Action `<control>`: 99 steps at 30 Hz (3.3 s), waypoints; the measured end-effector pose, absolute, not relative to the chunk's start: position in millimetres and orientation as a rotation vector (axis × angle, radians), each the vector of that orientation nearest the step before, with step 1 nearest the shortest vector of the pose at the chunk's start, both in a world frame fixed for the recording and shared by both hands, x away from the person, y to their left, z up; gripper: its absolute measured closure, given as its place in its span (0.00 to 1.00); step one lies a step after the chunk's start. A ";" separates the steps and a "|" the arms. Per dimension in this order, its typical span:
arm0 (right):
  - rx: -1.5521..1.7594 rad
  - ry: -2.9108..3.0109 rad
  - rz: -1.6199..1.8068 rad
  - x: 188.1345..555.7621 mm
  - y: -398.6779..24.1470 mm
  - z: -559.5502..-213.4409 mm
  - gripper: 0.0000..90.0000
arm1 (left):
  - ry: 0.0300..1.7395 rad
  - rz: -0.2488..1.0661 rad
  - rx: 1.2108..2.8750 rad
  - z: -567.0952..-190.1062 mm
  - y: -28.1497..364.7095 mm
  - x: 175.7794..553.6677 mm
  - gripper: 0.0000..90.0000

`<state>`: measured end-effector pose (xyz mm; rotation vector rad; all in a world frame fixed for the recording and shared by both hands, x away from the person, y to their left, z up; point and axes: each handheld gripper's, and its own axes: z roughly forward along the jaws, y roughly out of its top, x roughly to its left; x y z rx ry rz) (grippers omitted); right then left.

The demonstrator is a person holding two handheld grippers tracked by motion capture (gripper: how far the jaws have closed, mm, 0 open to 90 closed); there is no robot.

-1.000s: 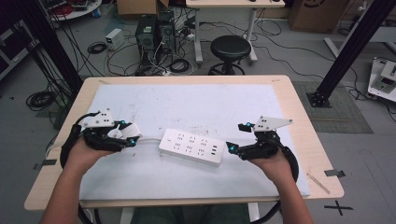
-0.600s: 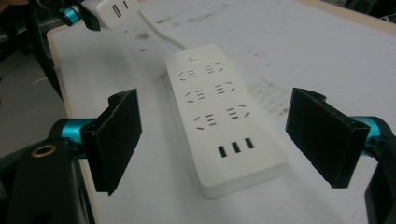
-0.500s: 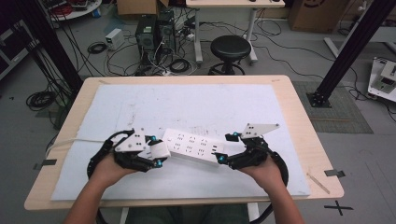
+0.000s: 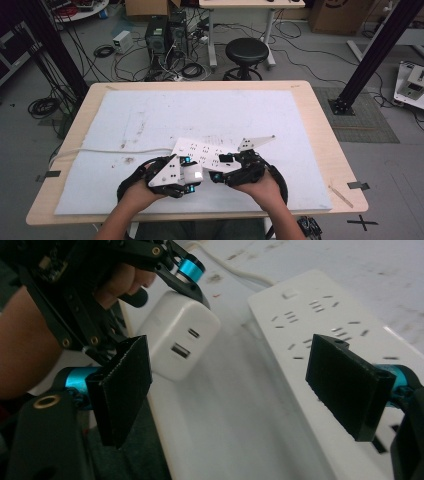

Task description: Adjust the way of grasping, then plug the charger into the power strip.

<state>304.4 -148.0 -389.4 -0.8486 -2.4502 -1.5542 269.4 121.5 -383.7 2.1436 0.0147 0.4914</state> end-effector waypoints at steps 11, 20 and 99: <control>-0.841 -2.183 -1.578 303.5 -138.3 -405.0 0.25 | -0.094 0.641 2.105 -380.2 105.4 257.0 0.47; -0.792 -2.041 -1.597 306.1 -133.6 -411.6 0.45 | -0.132 0.681 2.081 -378.4 100.0 253.3 0.47; -1.000 -2.309 -1.827 332.9 -168.7 -391.2 0.70 | 0.495 0.509 2.042 -360.9 220.2 306.3 0.21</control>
